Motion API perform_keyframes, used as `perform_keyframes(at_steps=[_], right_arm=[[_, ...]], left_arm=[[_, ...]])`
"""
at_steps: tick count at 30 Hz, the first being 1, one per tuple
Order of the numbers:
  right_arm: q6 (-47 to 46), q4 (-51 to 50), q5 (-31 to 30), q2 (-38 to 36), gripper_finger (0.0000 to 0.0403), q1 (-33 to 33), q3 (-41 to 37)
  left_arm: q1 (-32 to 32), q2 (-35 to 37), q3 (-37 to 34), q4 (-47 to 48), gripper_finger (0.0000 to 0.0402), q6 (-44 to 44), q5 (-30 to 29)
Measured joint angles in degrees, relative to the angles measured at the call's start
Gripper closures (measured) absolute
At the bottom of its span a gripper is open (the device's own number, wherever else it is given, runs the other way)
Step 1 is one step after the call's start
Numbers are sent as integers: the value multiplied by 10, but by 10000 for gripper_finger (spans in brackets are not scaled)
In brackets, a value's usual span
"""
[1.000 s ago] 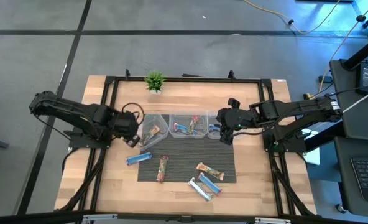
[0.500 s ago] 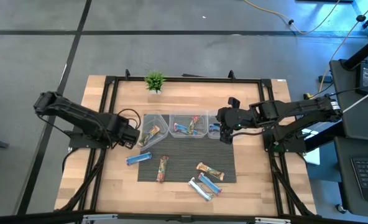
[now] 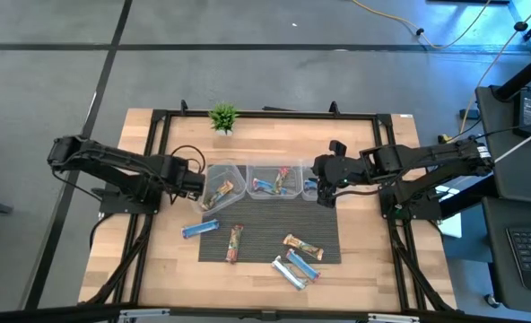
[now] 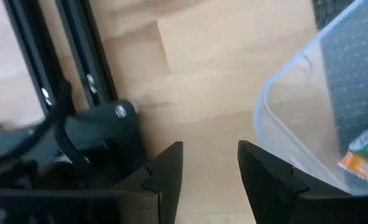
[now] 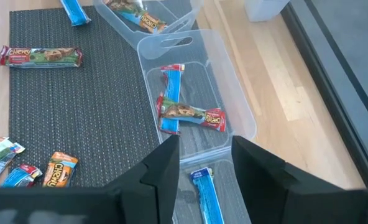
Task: Pick and place Granola Bars by type
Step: Adjust the left transparent bin
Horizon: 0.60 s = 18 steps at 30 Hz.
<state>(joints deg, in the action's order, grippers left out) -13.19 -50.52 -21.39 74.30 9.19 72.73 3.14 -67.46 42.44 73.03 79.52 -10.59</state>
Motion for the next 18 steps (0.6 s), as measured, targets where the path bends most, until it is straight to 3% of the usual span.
perform_keyframes(at_steps=[4,18], right_arm=[[0,-2,0,0,253,0,0],[2,-2,0,0,253,0,0]], left_arm=[[-18,0,0,-2,255,-18,24],[-108,0,0,-124,257,-125,-98]])
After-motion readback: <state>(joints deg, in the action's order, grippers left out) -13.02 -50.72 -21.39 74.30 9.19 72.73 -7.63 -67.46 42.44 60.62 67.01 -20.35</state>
